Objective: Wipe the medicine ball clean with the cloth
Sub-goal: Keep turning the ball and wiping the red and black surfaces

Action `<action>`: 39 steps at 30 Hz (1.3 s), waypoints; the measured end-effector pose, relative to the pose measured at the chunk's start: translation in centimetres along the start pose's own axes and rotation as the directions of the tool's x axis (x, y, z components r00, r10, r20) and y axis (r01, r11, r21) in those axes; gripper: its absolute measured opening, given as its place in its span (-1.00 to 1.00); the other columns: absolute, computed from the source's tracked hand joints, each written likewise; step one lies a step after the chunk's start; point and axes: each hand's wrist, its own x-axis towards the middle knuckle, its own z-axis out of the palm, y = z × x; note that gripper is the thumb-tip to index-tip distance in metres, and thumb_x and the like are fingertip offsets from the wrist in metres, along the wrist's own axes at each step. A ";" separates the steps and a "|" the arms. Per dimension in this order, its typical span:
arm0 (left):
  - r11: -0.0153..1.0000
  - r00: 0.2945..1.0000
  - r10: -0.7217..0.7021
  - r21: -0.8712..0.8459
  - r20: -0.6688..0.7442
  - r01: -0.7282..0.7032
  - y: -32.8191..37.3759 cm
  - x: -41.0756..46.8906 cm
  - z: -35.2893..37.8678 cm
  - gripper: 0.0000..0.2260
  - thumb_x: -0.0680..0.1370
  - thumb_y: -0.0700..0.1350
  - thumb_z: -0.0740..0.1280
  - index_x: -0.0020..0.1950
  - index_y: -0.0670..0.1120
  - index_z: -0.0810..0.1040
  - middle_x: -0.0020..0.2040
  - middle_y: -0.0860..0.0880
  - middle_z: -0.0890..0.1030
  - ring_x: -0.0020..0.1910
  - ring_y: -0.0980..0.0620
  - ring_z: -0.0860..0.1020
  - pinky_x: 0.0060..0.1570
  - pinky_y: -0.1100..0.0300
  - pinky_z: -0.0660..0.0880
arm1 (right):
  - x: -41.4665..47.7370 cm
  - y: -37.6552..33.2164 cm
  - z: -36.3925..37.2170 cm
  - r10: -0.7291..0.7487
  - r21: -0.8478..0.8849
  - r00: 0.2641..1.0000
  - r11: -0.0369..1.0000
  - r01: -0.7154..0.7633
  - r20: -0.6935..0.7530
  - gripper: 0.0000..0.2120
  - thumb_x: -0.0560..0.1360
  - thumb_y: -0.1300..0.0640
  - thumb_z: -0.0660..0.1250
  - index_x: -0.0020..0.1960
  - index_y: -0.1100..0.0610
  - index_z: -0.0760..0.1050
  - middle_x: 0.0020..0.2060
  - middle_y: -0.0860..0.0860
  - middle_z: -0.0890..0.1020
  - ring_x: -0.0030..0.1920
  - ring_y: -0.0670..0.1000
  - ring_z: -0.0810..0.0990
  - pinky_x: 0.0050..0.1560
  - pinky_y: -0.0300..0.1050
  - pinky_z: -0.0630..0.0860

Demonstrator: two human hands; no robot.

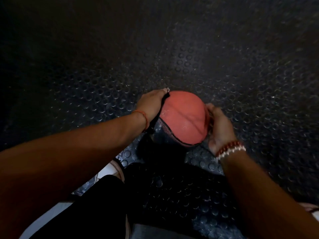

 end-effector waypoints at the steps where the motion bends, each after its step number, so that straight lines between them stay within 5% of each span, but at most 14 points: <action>1: 0.998 0.998 -0.066 -0.002 0.026 0.066 -0.1 -0.1 -0.1 -0.48 0.40 0.29 0.27 0.17 -0.01 0.66 0.14 -0.03 0.67 0.14 -0.05 0.61 0.30 -0.01 0.46 | -0.8 0.9 -0.1 -0.044 -0.024 0.999 0.999 0.044 -0.010 -0.76 0.53 -0.05 0.25 0.05 0.03 0.62 -0.06 -0.11 0.70 -0.05 -0.10 0.62 0.01 -0.08 0.54; 3: 0.976 0.975 -0.211 -0.031 0.073 0.214 -0.7 -0.4 -0.2 -0.51 0.40 0.30 0.29 0.03 -0.06 0.68 0.01 -0.06 0.69 -0.03 -0.07 0.63 0.15 0.06 0.52 | -1.7 2.8 0.0 -0.106 -0.098 0.993 0.990 0.101 -0.043 -0.56 0.49 -0.09 0.30 0.32 0.02 0.49 0.25 -0.09 0.56 0.19 -0.09 0.54 0.26 -0.06 0.44; 6: 0.956 0.953 -0.292 -0.011 0.077 0.294 -1.7 -0.3 0.3 -0.63 0.55 0.21 0.26 -0.13 -0.06 0.65 -0.10 -0.11 0.66 -0.19 -0.08 0.59 -0.14 0.12 0.52 | -2.8 5.1 1.0 -0.217 -0.249 0.965 0.952 0.176 -0.146 -0.46 0.49 -0.16 0.26 0.43 -0.05 0.36 0.42 -0.04 0.39 0.39 -0.05 0.36 0.45 -0.02 0.26; 8: 0.980 0.980 -0.196 0.036 0.025 0.195 -2.6 -0.5 0.4 -0.56 0.53 0.26 0.20 0.06 -0.04 0.67 0.11 -0.13 0.66 0.07 -0.11 0.61 0.19 0.02 0.51 | -2.9 5.6 1.8 -0.271 -0.303 0.941 0.931 0.202 -0.203 -0.50 0.53 -0.14 0.22 0.44 -0.05 0.36 0.43 -0.01 0.37 0.41 -0.03 0.34 0.47 -0.01 0.23; 11: 0.940 0.976 0.217 0.271 -0.013 -0.206 -4.2 -2.7 0.3 -0.47 0.49 0.27 0.10 0.35 0.10 0.53 0.32 -0.08 0.52 0.34 -0.03 0.45 0.43 0.06 0.27 | -1.7 4.8 2.4 -0.265 -0.335 0.933 0.926 0.175 -0.244 -0.56 0.57 -0.10 0.20 0.42 -0.02 0.39 0.40 0.00 0.41 0.39 -0.01 0.35 0.46 -0.08 0.21; 14: 0.577 0.745 0.647 0.533 0.164 -0.619 -4.4 -4.9 0.4 -0.57 0.58 0.16 0.13 0.42 0.10 0.46 0.38 -0.11 0.47 0.38 -0.07 0.40 0.41 0.07 0.23 | -1.1 3.9 2.7 -0.284 -0.332 0.930 0.922 0.199 -0.231 -0.46 0.47 -0.19 0.18 0.37 0.03 0.45 0.33 0.04 0.49 0.33 0.00 0.43 0.44 -0.04 0.28; 17: 0.321 0.576 0.728 0.558 0.373 -0.766 -2.9 -3.2 0.5 -0.60 0.60 0.13 0.15 0.39 0.06 0.51 0.36 -0.12 0.50 0.34 -0.12 0.44 0.39 0.00 0.29 | -0.4 3.8 2.7 -0.290 -0.314 0.920 0.928 0.203 -0.263 -0.39 0.39 -0.19 0.14 0.32 0.08 0.50 0.26 0.06 0.55 0.27 0.01 0.49 0.38 -0.02 0.36; 19: 0.402 0.649 0.649 0.545 0.396 -0.735 -1.5 -1.8 0.8 -0.60 0.59 0.14 0.14 0.37 0.07 0.52 0.33 -0.08 0.53 0.33 -0.07 0.46 0.35 0.04 0.30 | 0.0 3.5 2.8 -0.285 -0.326 0.920 0.926 0.192 -0.269 -0.39 0.38 -0.21 0.14 0.31 0.08 0.51 0.25 0.06 0.57 0.27 0.02 0.51 0.37 0.00 0.37; 23: 0.848 0.944 0.252 0.421 0.213 -0.321 -0.8 1.4 0.7 -0.69 0.62 0.07 0.18 0.32 0.10 0.57 0.30 -0.03 0.54 0.31 0.00 0.47 0.36 0.18 0.30 | 0.8 3.3 3.0 -0.255 -0.385 0.934 0.911 0.145 -0.250 -0.50 0.50 -0.21 0.18 0.33 0.03 0.49 0.27 0.07 0.52 0.28 0.06 0.48 0.32 -0.17 0.31; 28: 0.977 0.997 0.076 0.197 0.024 -0.079 -3.9 -0.2 -0.1 -0.54 0.59 0.20 0.08 0.40 0.09 0.49 0.41 -0.03 0.47 0.41 0.01 0.38 0.45 0.15 0.20 | 1.4 2.6 3.0 -0.244 -0.379 0.926 0.917 0.124 -0.287 -0.61 0.54 -0.12 0.20 0.26 0.06 0.53 0.19 0.05 0.59 0.17 0.02 0.52 0.18 -0.18 0.36; 31: 0.948 0.968 0.239 0.234 -0.080 -0.214 -4.6 -4.0 0.5 -0.58 0.61 0.15 0.12 0.47 0.14 0.38 0.43 -0.01 0.39 0.42 0.04 0.32 0.39 0.24 0.15 | 1.6 2.2 3.1 -0.244 -0.371 0.927 0.920 0.129 -0.283 -0.62 0.53 -0.10 0.21 0.22 0.07 0.56 0.13 0.02 0.61 0.09 0.01 0.53 0.13 -0.16 0.39; 35: 0.664 0.836 0.537 0.553 0.116 -0.503 -3.0 -4.0 0.8 -0.55 0.57 0.22 0.09 0.44 0.19 0.42 0.46 -0.03 0.38 0.43 -0.05 0.31 0.40 0.17 0.15 | 1.5 2.3 3.5 -0.238 -0.376 0.929 0.919 0.121 -0.284 -0.47 0.38 -0.22 0.16 0.21 0.03 0.55 0.12 0.04 0.61 0.08 0.05 0.56 0.18 -0.04 0.47; 37: 0.576 0.799 0.557 0.586 0.228 -0.569 -2.0 -2.3 0.8 -0.54 0.56 0.24 0.06 0.40 0.18 0.46 0.42 -0.02 0.43 0.39 -0.06 0.37 0.37 0.19 0.17 | 1.4 2.3 3.8 -0.242 -0.382 0.927 0.916 0.121 -0.286 -0.41 0.31 -0.25 0.12 0.19 0.02 0.56 0.10 0.03 0.62 0.09 0.06 0.57 0.22 0.04 0.48; 39: 0.645 0.826 0.505 0.527 0.249 -0.553 -1.3 -0.6 0.6 -0.58 0.57 0.20 0.13 0.36 0.14 0.51 0.34 0.00 0.50 0.34 -0.02 0.42 0.36 0.20 0.22 | 1.3 2.2 4.0 -0.231 -0.380 0.929 0.918 0.111 -0.288 -0.37 0.28 -0.29 0.11 0.20 0.00 0.55 0.13 0.03 0.61 0.12 0.06 0.56 0.24 0.05 0.47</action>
